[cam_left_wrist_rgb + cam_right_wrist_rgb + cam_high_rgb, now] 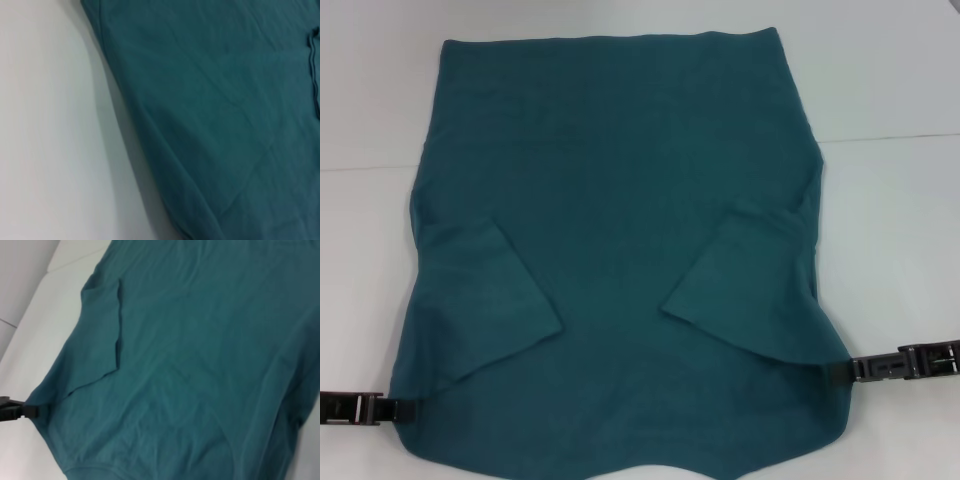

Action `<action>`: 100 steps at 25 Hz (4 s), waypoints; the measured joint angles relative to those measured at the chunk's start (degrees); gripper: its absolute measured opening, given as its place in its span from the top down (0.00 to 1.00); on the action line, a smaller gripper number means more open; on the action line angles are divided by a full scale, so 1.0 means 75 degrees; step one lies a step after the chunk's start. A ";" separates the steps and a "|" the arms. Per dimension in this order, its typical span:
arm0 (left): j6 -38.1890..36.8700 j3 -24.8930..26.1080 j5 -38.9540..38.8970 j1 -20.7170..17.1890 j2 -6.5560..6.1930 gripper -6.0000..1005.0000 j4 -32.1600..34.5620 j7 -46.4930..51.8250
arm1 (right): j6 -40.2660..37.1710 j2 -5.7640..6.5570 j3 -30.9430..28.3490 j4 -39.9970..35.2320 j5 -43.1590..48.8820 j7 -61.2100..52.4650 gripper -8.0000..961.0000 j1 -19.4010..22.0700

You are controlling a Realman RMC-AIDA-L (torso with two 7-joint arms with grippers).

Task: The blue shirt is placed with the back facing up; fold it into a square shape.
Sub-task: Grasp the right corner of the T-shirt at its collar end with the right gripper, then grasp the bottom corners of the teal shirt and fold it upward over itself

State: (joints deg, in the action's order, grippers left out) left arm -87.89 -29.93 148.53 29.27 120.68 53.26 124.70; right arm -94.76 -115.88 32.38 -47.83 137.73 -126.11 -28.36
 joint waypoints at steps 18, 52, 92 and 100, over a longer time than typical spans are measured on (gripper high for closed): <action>0.0000 -0.0008 0.0000 0.0000 -0.0021 0.97 0.0000 -0.0030 | 0.0442 -0.0115 0.0397 -0.0026 0.0055 -0.0384 0.66 -0.0033; -0.1295 0.1120 -0.0213 -0.0545 -0.0062 0.97 -0.0161 -0.0235 | 0.0079 -0.0128 -0.2680 0.1033 -0.1009 0.3038 0.95 0.1946; -0.2458 0.2080 -0.1194 -0.0786 0.0020 0.97 -0.0785 -0.1421 | -0.1098 -0.0165 -0.4646 0.1102 -0.0945 0.4204 0.95 0.2867; -0.2011 0.2060 -0.1642 0.0024 -0.0284 0.97 -0.1061 -0.1362 | -0.0867 0.0143 -0.4700 0.1036 -0.0973 0.3747 0.95 0.2143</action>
State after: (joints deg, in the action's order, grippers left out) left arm -102.97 -14.47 136.21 29.45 118.54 45.30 114.48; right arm -101.26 -114.81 -2.87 -40.06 130.42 -98.01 -12.29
